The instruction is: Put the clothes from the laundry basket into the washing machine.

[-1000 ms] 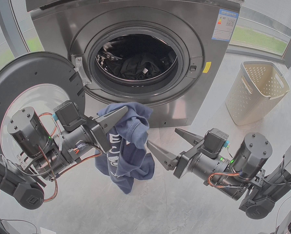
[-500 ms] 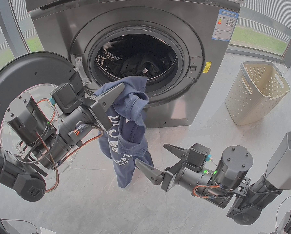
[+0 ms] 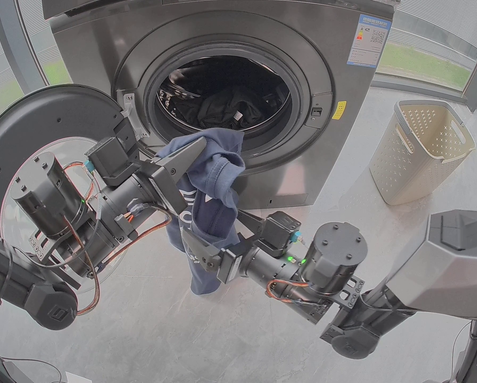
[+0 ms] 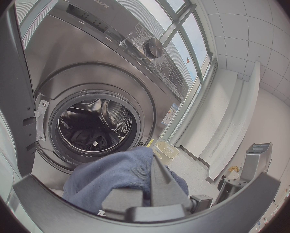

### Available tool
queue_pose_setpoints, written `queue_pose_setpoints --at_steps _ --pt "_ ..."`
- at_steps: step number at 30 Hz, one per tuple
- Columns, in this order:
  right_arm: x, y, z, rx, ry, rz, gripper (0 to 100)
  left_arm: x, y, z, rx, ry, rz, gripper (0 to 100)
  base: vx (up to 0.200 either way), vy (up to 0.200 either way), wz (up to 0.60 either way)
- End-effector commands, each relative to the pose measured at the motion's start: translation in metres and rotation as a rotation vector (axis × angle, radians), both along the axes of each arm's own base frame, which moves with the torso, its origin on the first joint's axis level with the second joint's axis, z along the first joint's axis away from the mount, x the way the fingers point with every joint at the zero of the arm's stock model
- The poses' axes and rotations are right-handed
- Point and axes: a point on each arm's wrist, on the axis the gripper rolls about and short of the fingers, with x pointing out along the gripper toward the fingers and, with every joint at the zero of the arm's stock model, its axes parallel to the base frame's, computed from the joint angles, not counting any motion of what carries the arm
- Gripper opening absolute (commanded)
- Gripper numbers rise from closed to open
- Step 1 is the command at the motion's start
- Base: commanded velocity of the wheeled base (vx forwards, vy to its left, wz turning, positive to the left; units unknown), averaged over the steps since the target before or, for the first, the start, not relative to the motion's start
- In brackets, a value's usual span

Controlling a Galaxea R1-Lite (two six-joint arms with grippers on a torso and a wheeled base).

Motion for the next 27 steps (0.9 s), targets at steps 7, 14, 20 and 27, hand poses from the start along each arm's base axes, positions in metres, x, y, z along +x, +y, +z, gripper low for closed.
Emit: queue_pose_setpoints --at_steps 7,14,20,27 --pt "0.03 0.027 -0.028 -0.014 0.023 -0.03 100 0.003 -0.001 -0.001 0.001 0.0 0.01 0 0.0 0.0 0.0" --pt "0.052 0.003 -0.039 -0.038 0.052 -0.129 100 0.002 0.0 -0.002 -0.008 -0.005 0.023 0 0.0 0.0 0.0" --pt "0.053 -0.018 -0.04 -0.06 0.073 -0.168 100 0.002 0.001 -0.001 -0.012 -0.014 0.028 0 0.0 0.0 0.0" --pt "0.051 -0.04 -0.023 -0.045 0.055 -0.204 100 0.002 0.001 -0.001 -0.011 -0.011 0.028 0 0.0 0.0 0.0"
